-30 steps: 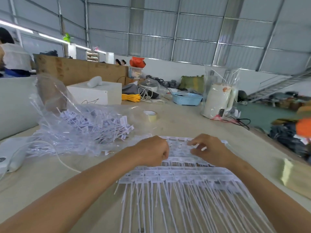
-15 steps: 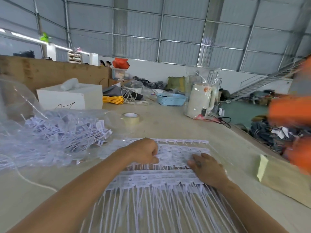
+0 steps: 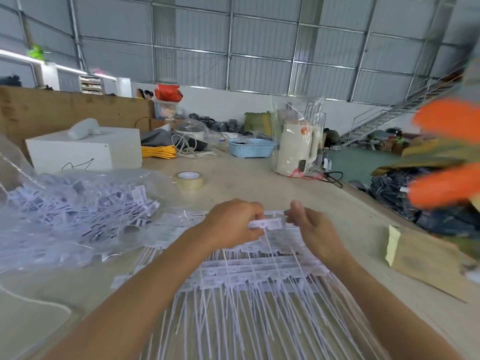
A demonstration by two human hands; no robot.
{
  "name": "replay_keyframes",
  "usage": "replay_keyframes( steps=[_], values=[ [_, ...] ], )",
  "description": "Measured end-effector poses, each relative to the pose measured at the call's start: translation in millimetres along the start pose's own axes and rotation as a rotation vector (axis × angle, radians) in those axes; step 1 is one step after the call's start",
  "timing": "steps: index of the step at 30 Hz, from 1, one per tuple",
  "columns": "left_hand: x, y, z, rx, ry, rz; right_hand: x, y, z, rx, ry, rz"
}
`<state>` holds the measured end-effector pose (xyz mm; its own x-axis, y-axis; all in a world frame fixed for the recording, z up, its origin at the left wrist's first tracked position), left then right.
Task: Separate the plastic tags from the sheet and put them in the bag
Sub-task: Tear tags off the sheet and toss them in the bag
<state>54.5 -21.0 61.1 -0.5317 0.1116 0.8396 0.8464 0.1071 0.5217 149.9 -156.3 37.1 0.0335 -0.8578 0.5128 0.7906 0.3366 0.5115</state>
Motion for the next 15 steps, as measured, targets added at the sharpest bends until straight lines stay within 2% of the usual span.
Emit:
replay_keyframes(
  steps=[3,5,7,9,12,15],
  values=[
    [-6,1,1,0.006,-0.047,-0.066,-13,0,16,-0.038,0.021,0.270],
    [-9,0,5,0.077,-0.182,-0.054,-23,-3,13,-0.164,0.178,0.390],
    [-14,-2,12,0.215,-0.368,-0.032,-30,-7,7,-0.229,0.376,0.382],
    [-18,-4,19,0.313,-0.469,0.014,-36,-11,4,-0.204,0.487,0.339],
    [-25,-10,18,0.371,-0.587,0.158,-40,-19,4,-0.146,0.537,0.314],
    [-25,-13,15,0.439,-0.674,0.188,-38,-22,5,-0.122,0.571,0.305]
  ],
)
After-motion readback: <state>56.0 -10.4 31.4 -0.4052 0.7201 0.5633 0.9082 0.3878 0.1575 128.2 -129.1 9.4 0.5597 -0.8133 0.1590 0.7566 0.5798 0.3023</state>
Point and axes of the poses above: each hand's wrist, its own y-axis towards the middle knuckle, its own x-axis out of the back of the hand, z = x × y, the point moved 5 cm from there along y, towards the middle knuckle, and after that the axes turned 12 degrees about -z, right-handed, at the moved point
